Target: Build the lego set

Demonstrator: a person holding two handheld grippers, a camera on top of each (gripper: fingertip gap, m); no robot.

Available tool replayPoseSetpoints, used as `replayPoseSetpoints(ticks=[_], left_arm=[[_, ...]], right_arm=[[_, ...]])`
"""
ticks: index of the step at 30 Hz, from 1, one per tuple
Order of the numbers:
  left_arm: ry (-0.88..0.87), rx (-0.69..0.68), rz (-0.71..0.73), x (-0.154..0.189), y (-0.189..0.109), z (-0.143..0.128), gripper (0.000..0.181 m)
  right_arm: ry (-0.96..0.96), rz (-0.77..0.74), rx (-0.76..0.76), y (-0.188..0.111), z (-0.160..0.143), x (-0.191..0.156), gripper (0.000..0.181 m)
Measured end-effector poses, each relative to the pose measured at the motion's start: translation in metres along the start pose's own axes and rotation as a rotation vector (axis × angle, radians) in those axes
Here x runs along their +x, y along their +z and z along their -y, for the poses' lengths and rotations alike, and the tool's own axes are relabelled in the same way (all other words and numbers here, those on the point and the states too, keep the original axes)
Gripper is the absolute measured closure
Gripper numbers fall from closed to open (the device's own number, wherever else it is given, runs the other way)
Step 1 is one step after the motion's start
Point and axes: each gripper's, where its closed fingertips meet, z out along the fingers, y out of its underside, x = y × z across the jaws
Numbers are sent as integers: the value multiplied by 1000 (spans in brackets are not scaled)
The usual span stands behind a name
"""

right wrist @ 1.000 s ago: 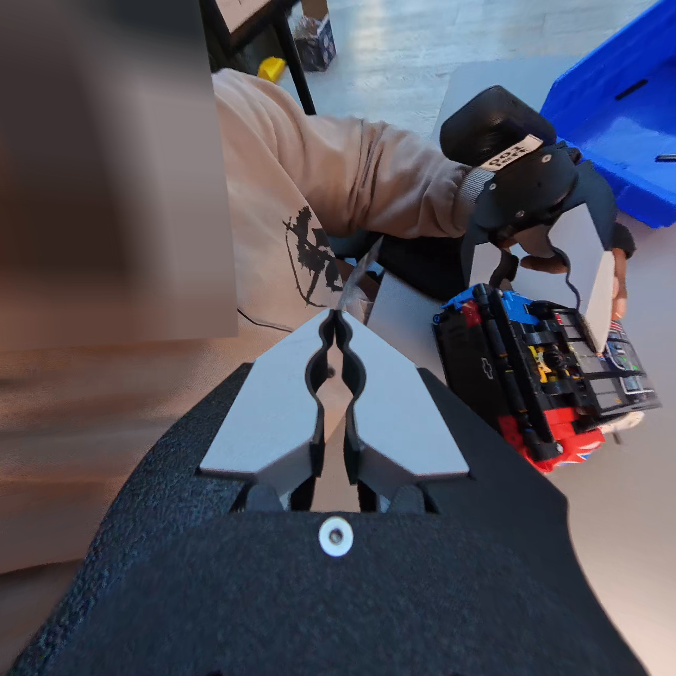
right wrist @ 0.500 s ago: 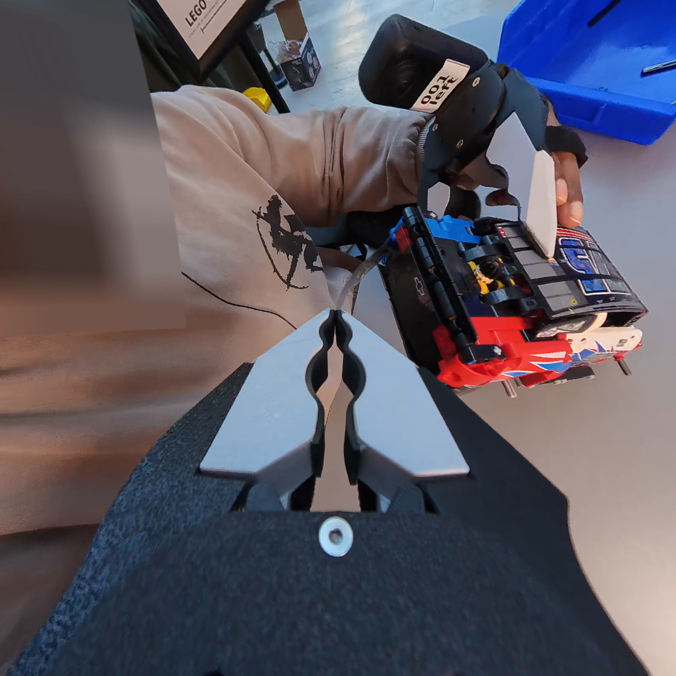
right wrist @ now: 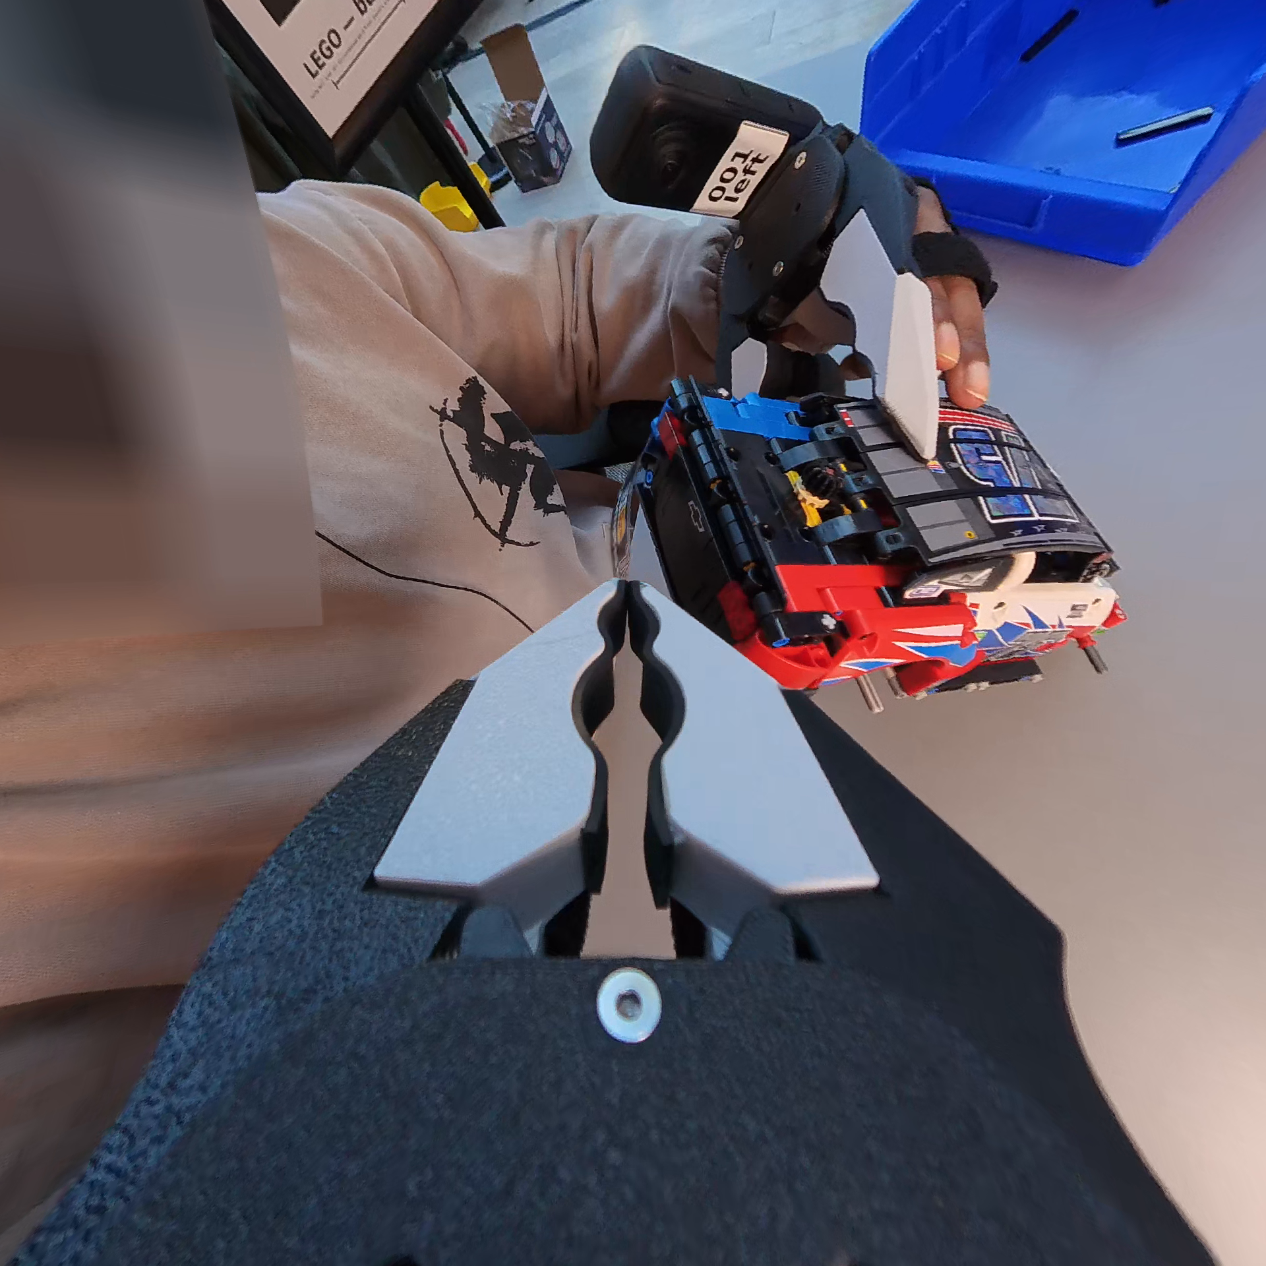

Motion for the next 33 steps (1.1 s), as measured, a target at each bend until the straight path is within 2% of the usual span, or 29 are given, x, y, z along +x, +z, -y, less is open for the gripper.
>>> replayPoseSetpoints(ticks=[20,33], left_arm=[[-5,1,5,0,1,1,114],[-9,3,7,1,1,1,114]], right_arm=[[34,-28,25,-3,-4,7,181],[19,-25,89,-3,7,1,181]])
